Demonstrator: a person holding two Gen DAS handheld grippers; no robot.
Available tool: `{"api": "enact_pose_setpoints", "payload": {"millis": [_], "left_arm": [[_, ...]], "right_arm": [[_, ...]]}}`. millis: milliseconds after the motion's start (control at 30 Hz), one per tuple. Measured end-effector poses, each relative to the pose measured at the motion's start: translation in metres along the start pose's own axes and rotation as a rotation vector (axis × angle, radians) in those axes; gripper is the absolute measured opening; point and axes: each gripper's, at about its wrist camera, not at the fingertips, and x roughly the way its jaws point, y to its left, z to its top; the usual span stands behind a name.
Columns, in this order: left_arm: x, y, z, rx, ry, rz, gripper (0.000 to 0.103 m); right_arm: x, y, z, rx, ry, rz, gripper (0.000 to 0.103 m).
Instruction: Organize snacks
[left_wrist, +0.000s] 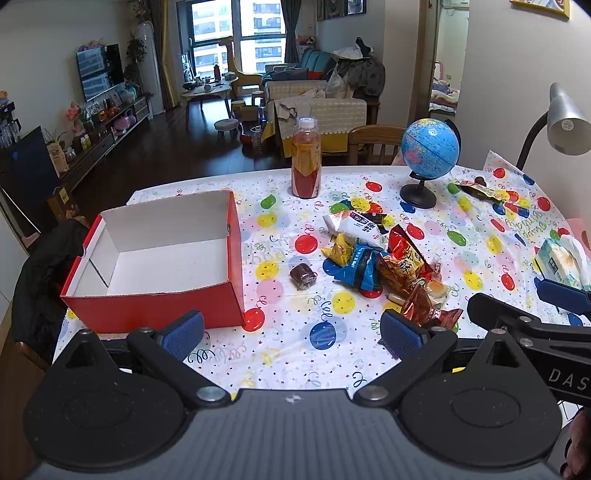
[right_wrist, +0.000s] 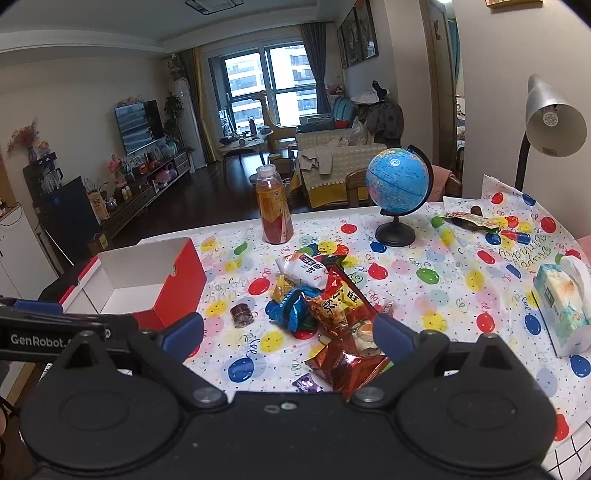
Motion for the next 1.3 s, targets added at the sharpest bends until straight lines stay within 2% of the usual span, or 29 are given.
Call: {"api": "enact_pose_setpoints", "payload": {"millis": [733, 1300], "left_arm": [[0.0021, 0.0004, -0.0062, -0.027, 0.04, -0.003, 0.102], [-0.0018, 0.0021, -0.0051, -0.036, 0.032, -0.001, 0.102]], "right_arm": [[-0.0005, -0.0022, -0.0028, -0.009, 0.015, -0.004, 0.098], [-0.0027, 0.0018, -0.0068, -0.014, 0.008, 0.01, 0.098]]}}
